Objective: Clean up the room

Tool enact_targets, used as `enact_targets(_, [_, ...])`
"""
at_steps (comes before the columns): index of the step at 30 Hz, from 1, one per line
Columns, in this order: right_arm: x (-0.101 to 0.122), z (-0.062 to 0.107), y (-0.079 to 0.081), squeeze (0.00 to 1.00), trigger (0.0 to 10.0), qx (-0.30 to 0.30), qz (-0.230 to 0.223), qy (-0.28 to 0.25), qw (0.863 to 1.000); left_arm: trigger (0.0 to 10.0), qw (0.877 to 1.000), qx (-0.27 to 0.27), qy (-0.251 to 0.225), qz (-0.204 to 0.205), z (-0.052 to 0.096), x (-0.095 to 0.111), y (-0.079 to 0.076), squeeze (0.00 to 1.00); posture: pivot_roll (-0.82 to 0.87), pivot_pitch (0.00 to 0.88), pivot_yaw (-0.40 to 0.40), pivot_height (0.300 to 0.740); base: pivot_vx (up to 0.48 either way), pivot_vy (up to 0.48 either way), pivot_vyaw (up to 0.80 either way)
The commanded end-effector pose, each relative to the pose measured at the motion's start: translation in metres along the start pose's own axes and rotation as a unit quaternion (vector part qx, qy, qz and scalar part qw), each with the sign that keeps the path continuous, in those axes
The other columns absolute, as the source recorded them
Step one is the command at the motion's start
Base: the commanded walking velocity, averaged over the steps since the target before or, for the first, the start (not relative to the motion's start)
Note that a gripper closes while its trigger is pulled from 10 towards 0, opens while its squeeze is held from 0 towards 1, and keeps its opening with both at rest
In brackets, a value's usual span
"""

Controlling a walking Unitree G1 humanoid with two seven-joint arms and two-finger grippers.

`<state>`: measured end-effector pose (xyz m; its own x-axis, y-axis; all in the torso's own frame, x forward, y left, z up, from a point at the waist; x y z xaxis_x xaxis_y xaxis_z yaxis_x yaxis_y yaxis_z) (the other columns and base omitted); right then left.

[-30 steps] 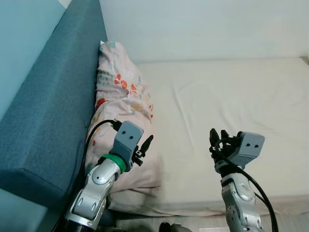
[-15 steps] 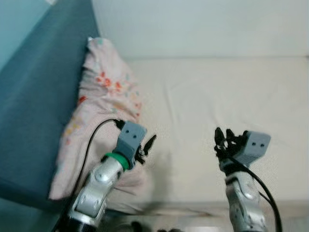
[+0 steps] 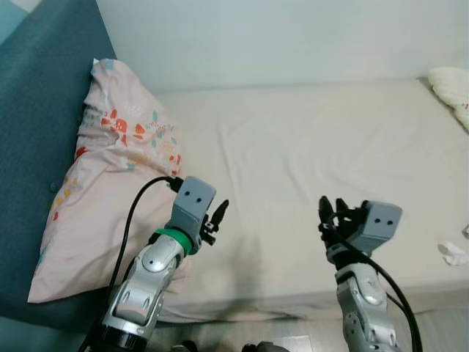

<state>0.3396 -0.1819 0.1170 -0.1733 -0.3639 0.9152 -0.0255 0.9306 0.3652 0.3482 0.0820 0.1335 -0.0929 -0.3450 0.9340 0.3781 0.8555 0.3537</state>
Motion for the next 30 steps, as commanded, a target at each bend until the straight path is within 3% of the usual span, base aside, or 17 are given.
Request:
enact_targets(1, [-0.006,0.004,-0.005,0.0,10.0,-0.011,-0.006,0.01,1.0,10.0,1.0,0.003,0.019,0.002,0.002,-0.01,0.0,0.0,-0.05,0.117,0.074,0.739,0.0,0.0,0.0])
enact_targets(12, [-0.009,0.003,-0.007,0.0,10.0,-0.017,-0.003,0.015,1.0,10.0,0.998,0.024,0.052,0.03,0.001,-0.028,0.006,0.0,-0.05,0.11,0.074,0.719,0.0,0.0,0.0])
enact_targets(14, [-0.009,0.003,-0.008,0.0,10.0,-0.018,-0.002,0.016,1.0,10.0,0.993,0.056,0.079,0.065,0.007,-0.046,0.019,0.0,-0.05,0.11,0.074,0.704,0.0,0.0,0.0])
enact_targets(17, [-0.009,0.004,-0.008,0.0,10.0,-0.018,-0.002,0.015,1.0,10.0,0.991,0.065,0.088,0.074,0.01,-0.052,0.023,0.0,-0.04,0.116,0.078,0.699,0.0,0.0,0.0])
enact_targets(19, [-0.008,0.004,-0.01,0.0,10.0,-0.019,-0.001,0.016,1.0,10.0,0.985,0.091,0.107,0.103,0.025,-0.063,0.042,0.0,-0.04,0.122,0.081,0.684,0.0,0.0,0.0])
enact_targets(22, [-0.008,0.004,-0.011,0.0,10.0,-0.019,-0.001,0.016,1.0,10.0,0.985,0.082,0.1,0.118,0.034,-0.06,0.045,0.0,-0.04,0.128,0.08,0.674,0.0,0.0,0.0])
enact_targets(23, [-0.007,0.004,-0.012,0.0,10.0,-0.019,0.0,0.015,1.0,10.0,0.987,0.028,0.087,0.131,0.043,-0.052,0.036,0.0,-0.03,0.133,0.079,0.664,0.0,0.0,0.0])
enact_targets(30, [-0.006,-0.001,-0.01,0.0,10.0,-0.013,0.001,0.016,1.0,10.0,0.982,-0.056,0.057,0.168,0.07,-0.032,0.024,0.0,-0.01,0.139,0.071,0.634,0.0,0.0,0.0])
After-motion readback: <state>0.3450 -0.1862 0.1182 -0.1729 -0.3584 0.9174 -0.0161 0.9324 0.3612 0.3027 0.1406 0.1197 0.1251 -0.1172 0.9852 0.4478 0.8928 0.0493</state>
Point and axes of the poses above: a point about 5 cm out from each wrist's last joint towards the gripper, its own z axis pointing back from the gripper into the wrist, its own x axis along the axis of the wrist's last joint, y = z × x, the point moved 5 cm from there along -z, pointing out of the wrist towards the gripper, and after that the axes turned 10 degrees about -z, right-handed, at the moved point
